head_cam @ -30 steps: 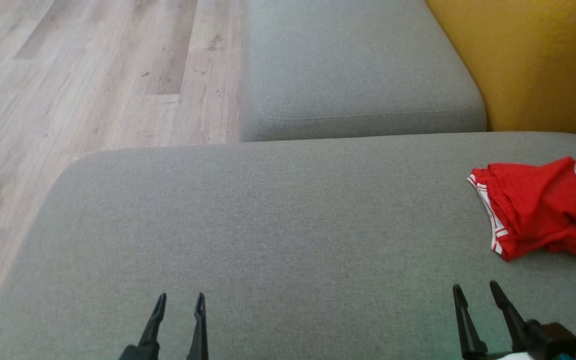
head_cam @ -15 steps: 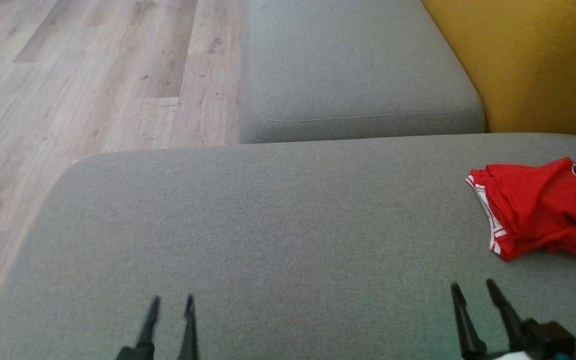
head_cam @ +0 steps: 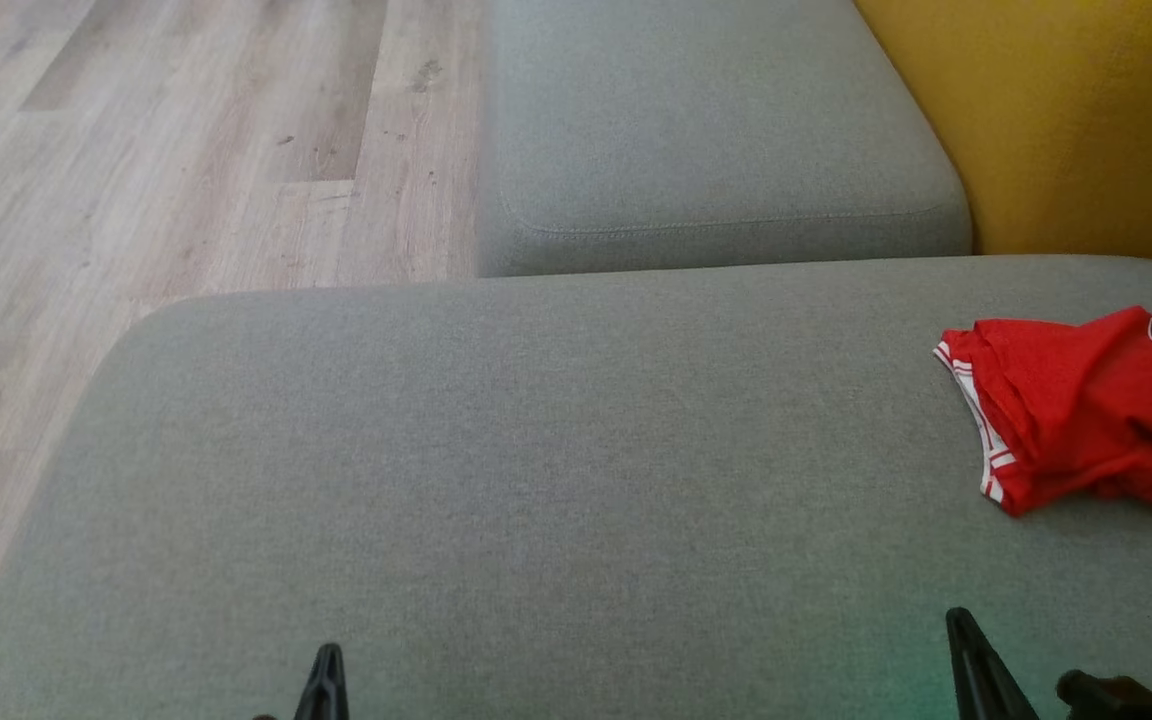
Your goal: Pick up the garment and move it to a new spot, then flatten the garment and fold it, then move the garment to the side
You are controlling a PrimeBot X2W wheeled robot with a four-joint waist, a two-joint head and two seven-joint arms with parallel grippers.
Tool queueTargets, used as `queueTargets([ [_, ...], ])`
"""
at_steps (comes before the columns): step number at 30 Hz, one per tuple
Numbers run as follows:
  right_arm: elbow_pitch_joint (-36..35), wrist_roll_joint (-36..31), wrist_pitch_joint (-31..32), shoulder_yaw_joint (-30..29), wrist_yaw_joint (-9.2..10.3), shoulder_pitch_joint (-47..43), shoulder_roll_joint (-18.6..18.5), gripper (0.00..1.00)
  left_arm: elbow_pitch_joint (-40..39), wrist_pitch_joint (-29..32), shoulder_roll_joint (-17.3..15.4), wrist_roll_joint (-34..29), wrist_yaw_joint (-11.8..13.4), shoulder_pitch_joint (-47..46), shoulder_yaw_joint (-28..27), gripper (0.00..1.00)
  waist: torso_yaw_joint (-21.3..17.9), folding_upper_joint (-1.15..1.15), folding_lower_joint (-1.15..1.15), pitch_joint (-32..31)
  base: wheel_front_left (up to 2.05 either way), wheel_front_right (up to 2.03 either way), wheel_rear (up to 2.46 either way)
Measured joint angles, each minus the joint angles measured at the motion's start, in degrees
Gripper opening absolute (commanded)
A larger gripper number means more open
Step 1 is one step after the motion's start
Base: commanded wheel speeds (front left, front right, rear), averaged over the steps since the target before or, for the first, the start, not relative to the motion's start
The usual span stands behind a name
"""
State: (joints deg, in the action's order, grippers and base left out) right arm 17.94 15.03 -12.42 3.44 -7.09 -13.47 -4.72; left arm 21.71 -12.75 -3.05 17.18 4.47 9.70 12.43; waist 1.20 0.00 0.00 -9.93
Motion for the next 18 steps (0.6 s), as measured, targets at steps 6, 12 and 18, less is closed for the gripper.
queueTargets([
  [6, 0.0, 4.7, 1.2, -0.5, 0.00, 1.0, 0.1, 0.00, -0.3, 1.2, 0.0, 4.5, -0.8, -0.3, -1.3, 0.00, -0.1, 0.00, 0.00, 0.6, 0.00, 0.00, 0.00],
  [12, -0.2, 8.7, 2.1, -1.1, 0.00, 1.8, 0.2, 0.00, -0.6, 2.1, 0.0, 8.4, -1.5, -1.3, -1.8, 0.00, -0.1, 0.00, 0.00, 1.2, 0.00, 0.00, 0.00],
  [18, -0.4, 12.8, 2.9, -1.9, 0.00, 2.6, 0.3, 0.00, -1.0, 3.2, 0.0, 12.4, -2.0, -1.6, -3.1, 0.00, -0.2, 0.00, 0.00, 1.7, 0.00, 0.00, 0.00],
])
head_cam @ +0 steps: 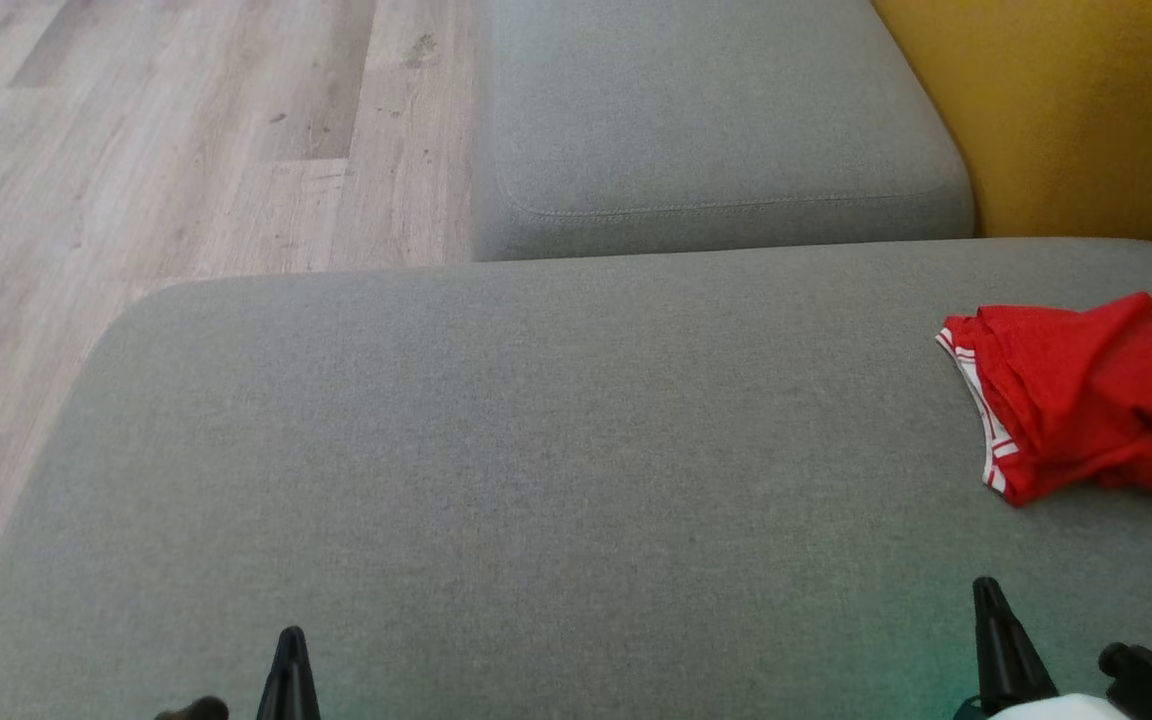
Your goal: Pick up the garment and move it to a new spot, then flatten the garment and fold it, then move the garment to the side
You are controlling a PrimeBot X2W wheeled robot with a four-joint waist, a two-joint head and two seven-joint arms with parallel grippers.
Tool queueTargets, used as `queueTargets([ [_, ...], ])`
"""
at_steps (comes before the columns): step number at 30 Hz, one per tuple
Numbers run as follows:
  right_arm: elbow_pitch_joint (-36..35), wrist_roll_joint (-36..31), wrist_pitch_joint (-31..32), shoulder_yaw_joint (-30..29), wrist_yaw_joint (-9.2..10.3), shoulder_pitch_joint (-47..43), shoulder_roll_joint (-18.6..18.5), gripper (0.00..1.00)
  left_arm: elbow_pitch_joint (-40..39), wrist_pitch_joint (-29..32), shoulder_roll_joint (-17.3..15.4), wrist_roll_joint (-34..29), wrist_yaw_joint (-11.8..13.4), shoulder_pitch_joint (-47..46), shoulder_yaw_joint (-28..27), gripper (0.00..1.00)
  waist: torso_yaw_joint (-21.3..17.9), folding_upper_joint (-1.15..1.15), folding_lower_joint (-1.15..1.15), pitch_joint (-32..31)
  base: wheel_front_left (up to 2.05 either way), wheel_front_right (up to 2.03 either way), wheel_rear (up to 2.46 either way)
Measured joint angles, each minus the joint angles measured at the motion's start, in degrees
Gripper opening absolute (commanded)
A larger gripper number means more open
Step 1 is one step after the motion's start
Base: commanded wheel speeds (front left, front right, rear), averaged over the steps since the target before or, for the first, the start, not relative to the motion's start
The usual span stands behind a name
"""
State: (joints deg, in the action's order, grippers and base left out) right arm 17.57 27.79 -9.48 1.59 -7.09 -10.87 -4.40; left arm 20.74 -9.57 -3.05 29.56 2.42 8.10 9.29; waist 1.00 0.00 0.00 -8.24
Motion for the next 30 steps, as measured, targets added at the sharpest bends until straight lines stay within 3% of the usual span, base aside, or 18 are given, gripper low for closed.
queueTargets([
  [30, -0.4, 19.2, 5.0, -2.6, 0.00, 4.4, 0.3, 0.00, -1.4, 4.8, 0.1, 18.8, -2.9, -3.5, -3.9, 0.00, -0.3, 0.00, 0.00, 2.6, 0.00, 0.00, 0.00],
])
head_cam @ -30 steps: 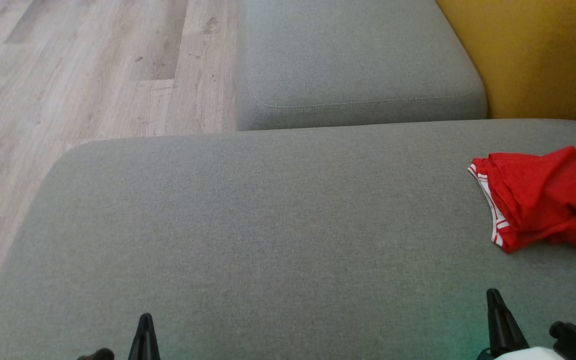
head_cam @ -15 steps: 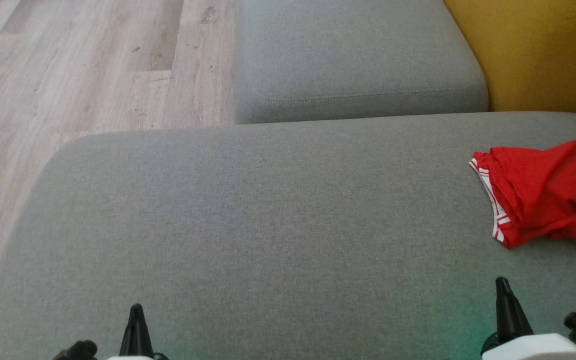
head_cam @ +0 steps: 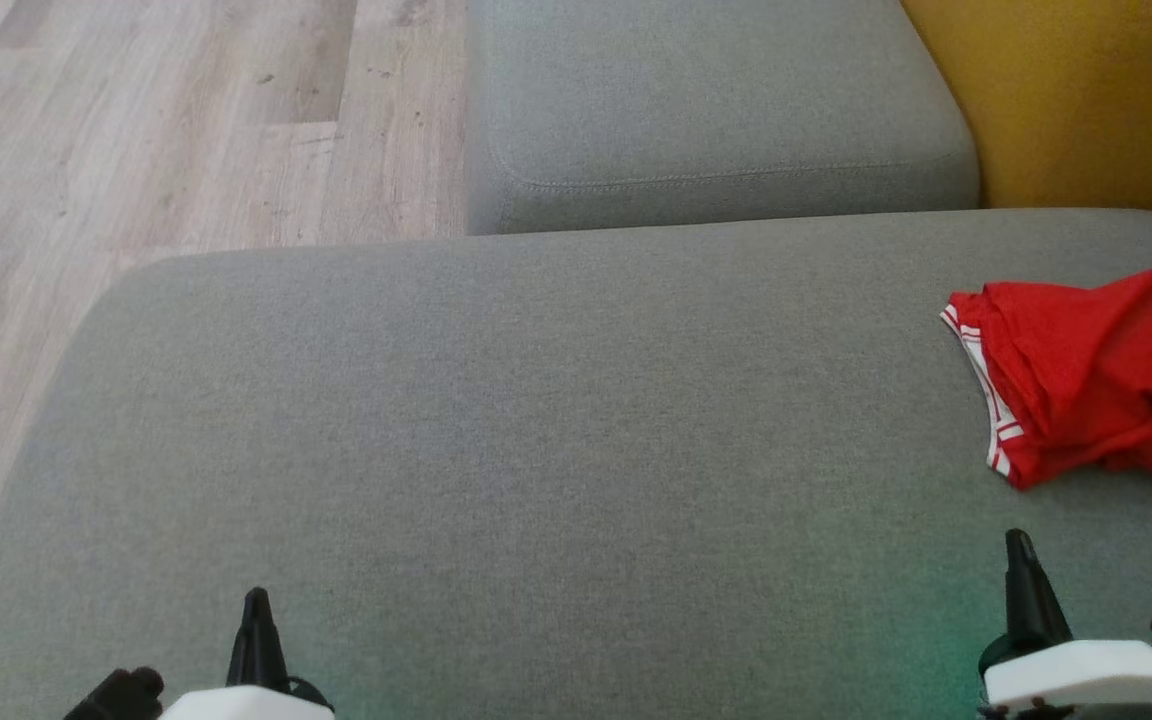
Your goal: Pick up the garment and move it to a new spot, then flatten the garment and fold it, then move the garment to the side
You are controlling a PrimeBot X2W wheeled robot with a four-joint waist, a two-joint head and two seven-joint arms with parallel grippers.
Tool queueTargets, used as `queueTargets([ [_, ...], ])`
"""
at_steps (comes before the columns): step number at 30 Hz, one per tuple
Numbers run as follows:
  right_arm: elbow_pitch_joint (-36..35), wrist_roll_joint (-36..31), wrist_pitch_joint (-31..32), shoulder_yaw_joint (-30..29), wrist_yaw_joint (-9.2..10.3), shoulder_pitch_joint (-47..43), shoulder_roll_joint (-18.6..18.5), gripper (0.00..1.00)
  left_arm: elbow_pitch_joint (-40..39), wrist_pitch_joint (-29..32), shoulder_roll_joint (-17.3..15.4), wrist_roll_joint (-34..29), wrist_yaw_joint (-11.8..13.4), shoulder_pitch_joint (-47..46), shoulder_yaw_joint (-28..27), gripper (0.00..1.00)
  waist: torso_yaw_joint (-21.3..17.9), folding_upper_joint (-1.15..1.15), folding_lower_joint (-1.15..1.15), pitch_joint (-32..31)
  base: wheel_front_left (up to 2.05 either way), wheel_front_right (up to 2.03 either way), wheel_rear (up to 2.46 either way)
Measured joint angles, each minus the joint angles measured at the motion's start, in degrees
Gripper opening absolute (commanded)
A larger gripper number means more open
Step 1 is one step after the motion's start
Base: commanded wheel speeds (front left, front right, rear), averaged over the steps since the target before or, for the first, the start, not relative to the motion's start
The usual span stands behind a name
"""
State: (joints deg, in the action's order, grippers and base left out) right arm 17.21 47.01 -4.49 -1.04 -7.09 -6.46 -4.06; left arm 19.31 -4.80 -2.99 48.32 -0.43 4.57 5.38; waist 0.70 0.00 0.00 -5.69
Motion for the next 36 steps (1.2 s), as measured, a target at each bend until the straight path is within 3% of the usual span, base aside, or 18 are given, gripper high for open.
queueTargets([
  [36, -0.4, 23.3, 5.5, -3.4, 0.00, 4.8, 0.8, 0.00, -1.6, 5.8, 0.1, 22.7, -3.6, -3.5, -5.3, 0.00, -0.4, 0.00, 0.00, 3.1, 0.00, 0.00, 0.00],
])
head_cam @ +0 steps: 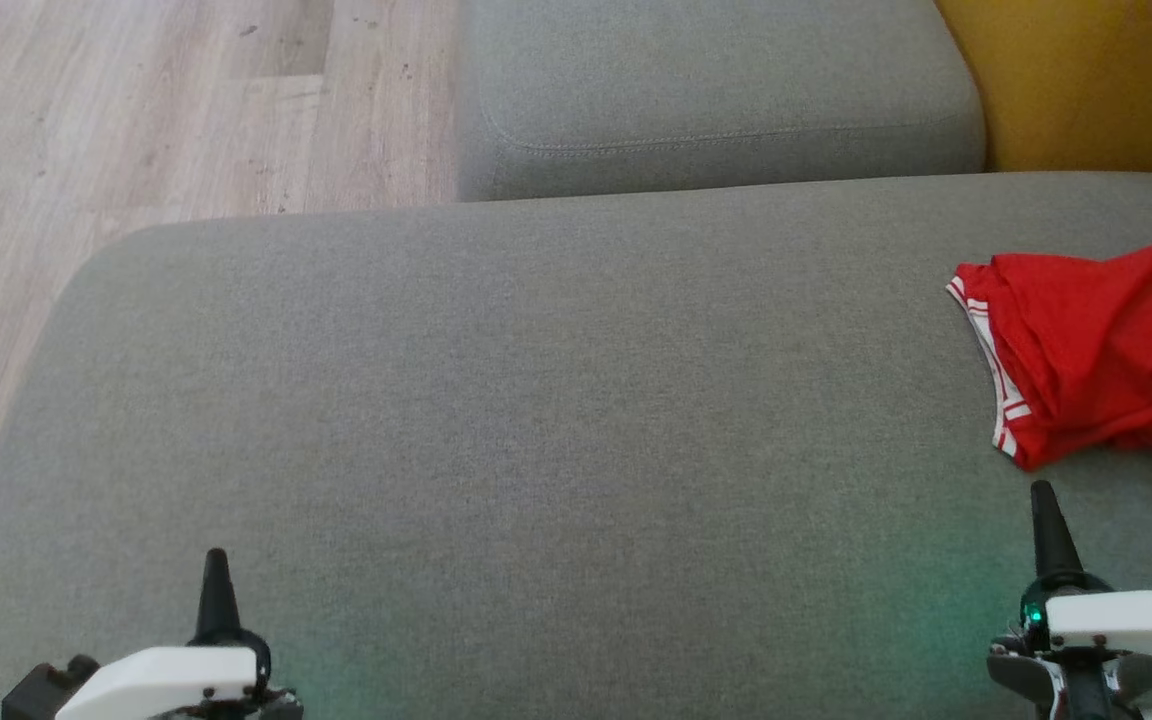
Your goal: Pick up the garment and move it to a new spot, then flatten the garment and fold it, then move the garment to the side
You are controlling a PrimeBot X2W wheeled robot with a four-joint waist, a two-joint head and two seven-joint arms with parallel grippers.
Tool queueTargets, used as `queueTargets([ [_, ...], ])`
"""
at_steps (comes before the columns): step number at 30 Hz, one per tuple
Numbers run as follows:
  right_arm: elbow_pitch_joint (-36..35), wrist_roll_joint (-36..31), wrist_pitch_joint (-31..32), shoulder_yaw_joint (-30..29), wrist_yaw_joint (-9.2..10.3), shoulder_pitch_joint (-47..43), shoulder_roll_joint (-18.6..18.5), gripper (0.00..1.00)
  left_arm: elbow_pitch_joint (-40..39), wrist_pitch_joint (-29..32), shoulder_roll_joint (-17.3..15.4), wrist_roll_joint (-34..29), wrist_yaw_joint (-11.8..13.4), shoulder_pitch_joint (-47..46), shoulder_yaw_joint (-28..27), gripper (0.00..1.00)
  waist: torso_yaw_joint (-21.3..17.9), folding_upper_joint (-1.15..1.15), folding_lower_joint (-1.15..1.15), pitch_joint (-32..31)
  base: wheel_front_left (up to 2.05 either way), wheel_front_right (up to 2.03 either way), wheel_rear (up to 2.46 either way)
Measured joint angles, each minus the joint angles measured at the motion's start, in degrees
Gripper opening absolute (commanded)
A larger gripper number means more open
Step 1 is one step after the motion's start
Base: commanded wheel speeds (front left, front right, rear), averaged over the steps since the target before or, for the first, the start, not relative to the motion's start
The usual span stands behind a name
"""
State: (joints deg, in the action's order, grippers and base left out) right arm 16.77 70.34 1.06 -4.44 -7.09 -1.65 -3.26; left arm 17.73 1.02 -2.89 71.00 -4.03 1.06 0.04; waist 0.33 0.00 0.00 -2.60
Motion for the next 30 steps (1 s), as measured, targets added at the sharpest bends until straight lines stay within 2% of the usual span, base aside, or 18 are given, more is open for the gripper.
queueTargets([
  [30, -0.6, 21.1, 5.1, -3.2, 0.00, 4.8, 0.5, 0.00, -1.5, 5.1, 0.2, 20.7, -3.1, -3.8, -4.2, 0.00, -0.3, 0.00, -0.01, 2.8, 0.00, 0.00, 0.00],
])
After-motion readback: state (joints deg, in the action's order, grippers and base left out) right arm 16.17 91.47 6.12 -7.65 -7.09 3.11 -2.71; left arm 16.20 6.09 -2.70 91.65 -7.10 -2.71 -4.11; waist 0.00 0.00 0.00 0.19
